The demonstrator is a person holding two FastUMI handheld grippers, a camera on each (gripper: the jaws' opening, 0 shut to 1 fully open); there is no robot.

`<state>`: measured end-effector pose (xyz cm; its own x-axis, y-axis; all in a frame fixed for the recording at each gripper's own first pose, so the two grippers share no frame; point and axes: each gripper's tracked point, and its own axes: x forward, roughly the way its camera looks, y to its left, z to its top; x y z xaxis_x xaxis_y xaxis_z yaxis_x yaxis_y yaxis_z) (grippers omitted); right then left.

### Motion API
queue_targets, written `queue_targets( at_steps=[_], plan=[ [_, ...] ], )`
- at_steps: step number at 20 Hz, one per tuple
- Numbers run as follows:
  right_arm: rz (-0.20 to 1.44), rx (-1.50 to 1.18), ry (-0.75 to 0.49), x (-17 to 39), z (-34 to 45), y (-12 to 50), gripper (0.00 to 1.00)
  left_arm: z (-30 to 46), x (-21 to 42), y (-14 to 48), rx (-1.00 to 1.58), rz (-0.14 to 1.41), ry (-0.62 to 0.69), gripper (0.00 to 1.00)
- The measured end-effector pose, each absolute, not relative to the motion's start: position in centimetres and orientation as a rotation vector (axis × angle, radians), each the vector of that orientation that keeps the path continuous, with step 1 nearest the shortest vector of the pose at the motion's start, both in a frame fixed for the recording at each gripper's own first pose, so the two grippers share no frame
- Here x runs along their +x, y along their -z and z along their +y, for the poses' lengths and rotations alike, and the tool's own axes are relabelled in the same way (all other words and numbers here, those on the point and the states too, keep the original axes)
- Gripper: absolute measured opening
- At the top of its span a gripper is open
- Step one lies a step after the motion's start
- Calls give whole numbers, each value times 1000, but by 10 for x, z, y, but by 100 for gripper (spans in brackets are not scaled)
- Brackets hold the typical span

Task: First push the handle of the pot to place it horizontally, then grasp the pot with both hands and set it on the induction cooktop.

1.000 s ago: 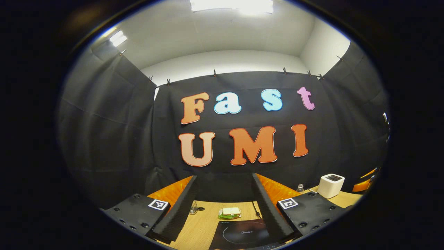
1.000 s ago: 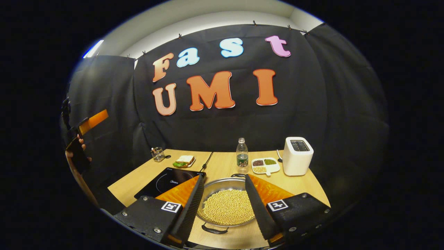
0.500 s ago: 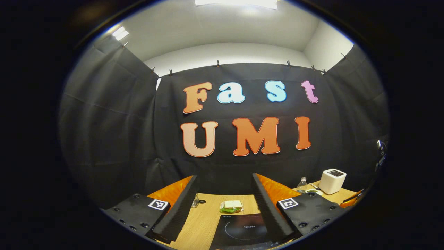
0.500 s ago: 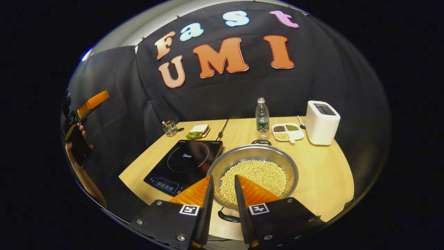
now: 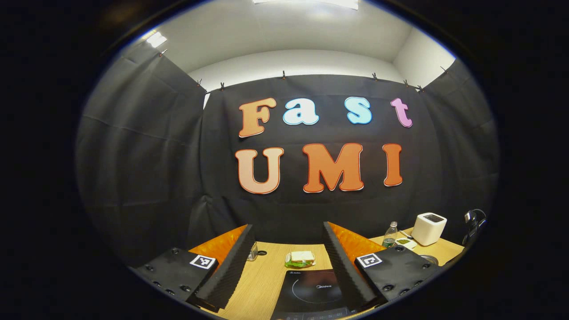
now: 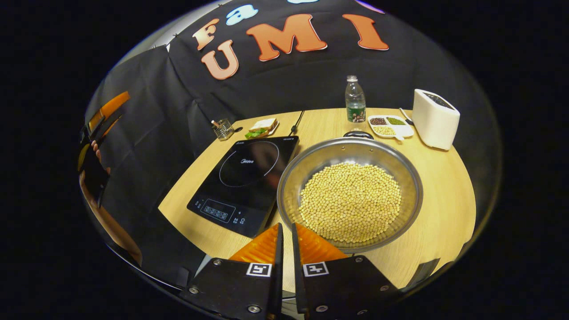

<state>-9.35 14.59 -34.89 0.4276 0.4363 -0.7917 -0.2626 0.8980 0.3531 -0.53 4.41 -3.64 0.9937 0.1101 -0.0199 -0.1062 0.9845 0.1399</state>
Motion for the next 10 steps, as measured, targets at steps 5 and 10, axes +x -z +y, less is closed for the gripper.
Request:
queue_targets(
  at_steps=[5, 10],
  plan=[
    [1140, 162, -480, -111, 157, 372, 12, 48, -4, 42, 136, 37, -115, 99],
    [1220, 163, -440, -116, 159, 397, 12, 48, 0, 50, 143, 53, -118, 99]
  ],
)
